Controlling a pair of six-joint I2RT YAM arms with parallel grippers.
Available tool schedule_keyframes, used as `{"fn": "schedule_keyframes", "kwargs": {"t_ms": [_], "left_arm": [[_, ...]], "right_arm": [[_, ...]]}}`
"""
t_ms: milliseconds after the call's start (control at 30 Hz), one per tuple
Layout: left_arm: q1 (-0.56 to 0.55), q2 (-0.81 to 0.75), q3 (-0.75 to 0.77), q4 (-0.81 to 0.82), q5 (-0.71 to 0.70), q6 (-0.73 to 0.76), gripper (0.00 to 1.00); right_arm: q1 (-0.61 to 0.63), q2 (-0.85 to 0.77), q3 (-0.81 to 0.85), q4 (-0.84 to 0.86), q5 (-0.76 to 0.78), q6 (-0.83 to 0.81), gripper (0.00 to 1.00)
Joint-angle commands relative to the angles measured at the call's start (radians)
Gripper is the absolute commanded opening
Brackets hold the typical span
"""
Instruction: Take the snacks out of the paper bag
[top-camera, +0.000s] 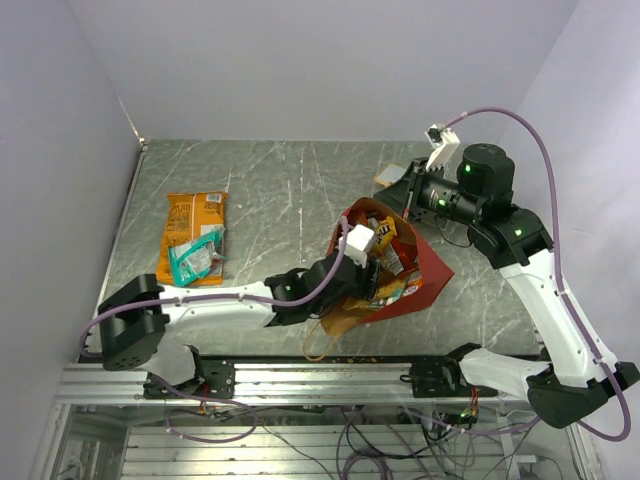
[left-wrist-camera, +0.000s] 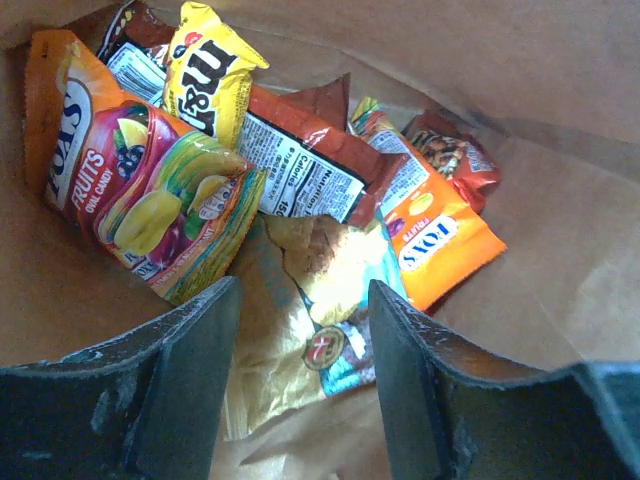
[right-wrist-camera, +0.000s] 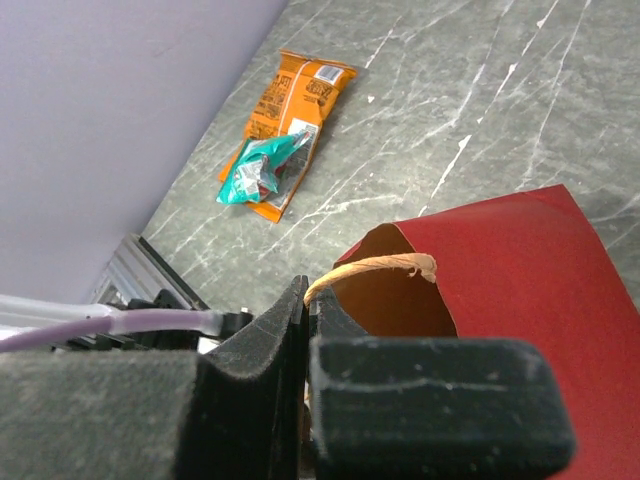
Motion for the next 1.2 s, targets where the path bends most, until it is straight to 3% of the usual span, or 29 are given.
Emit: {"fn": "schedule_keyframes", "kwargs": {"t_ms": [0, 200, 367, 600, 767, 1000, 1167], "left_arm": [[-0.002, 0.087, 0.085, 0.012, -0.04, 0.042, 0.65], [0.003, 0.214, 0.175, -0.055, -0.159, 0.081, 0.76], [0.046, 0.289, 0.213, -0.095, -0.177, 0.085, 0.84], [0.083, 0.403, 0.292, -0.159, -0.142, 0.107, 0.86], [0.1, 0.458, 0.339, -0.196, -0.145, 0.135, 0.75], [0.136, 0.464, 0.352, -0.215, -0.079, 0.147, 0.32], [0.135, 0.422, 0.341, -0.251, -0.009, 0.101, 0.21]], "right_arm": [[0.0, -0.025, 0.005, 0.022, 0.003, -0.002, 0.0], [0.0, -0.02, 0.004, 0.045, -0.009, 0.012, 0.0], [0.0, -0.025, 0.006, 0.042, -0.001, 0.015, 0.0], [0.0, -0.026, 0.006, 0.053, -0.006, 0.027, 0.0], [0.0, -0.04, -0.016, 0.067, -0.006, 0.034, 0.0], [0.0, -0.055, -0.027, 0.07, 0.001, 0.019, 0.0], [0.0, -0.036, -0.012, 0.065, -0.005, 0.004, 0.0]]}}
